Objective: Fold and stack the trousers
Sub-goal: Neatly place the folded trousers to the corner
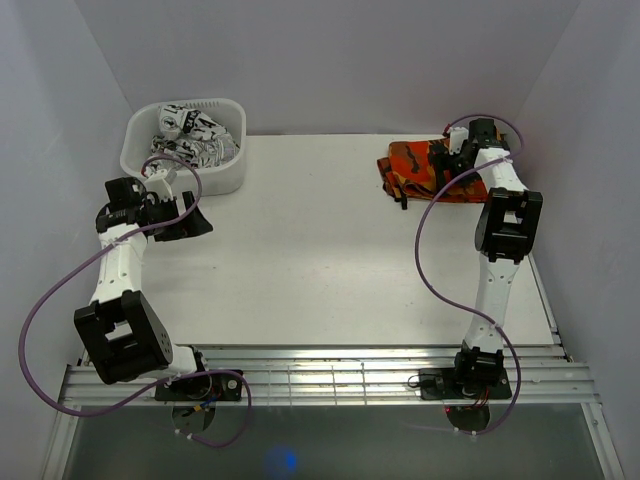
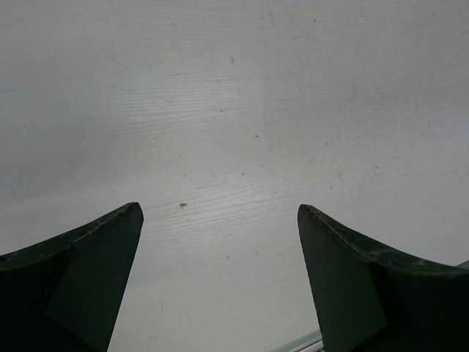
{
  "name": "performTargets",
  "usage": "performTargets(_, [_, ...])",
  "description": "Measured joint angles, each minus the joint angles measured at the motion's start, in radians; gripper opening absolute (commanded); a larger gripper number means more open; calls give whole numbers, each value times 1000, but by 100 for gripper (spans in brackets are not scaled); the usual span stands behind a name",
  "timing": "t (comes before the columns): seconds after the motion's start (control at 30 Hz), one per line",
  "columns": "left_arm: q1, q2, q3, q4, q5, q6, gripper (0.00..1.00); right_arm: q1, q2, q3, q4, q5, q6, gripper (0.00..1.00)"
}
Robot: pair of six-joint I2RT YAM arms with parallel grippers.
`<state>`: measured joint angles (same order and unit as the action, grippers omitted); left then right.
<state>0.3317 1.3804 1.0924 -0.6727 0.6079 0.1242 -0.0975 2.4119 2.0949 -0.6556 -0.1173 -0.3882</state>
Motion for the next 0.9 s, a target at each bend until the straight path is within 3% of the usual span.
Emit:
performTargets(0.27, [0,9,34,-24,-8,39,98,0,-69,-47,-9,10,-27,90])
performTargets(0.4, [0,65,185,-57,7,62,98,-3,-253,-124,-40,-14,-26,90])
performTargets(0.5, [0,115,302,-72,37,94,98,-6,-485,-210,-24,-51,-9,90])
performTargets(0.7, [-15,119,297,-72,51,132,98,-10,-988,-558,19,-234,0,90])
performTargets(0.8, [-85,93,191,-19,-2,122,98,-7,-1110,-764,12,-309,11,90])
performTargets(0.9, [-230,59,61,14,-80,103,98,-6,-1166,-1016,4,-349,22,90])
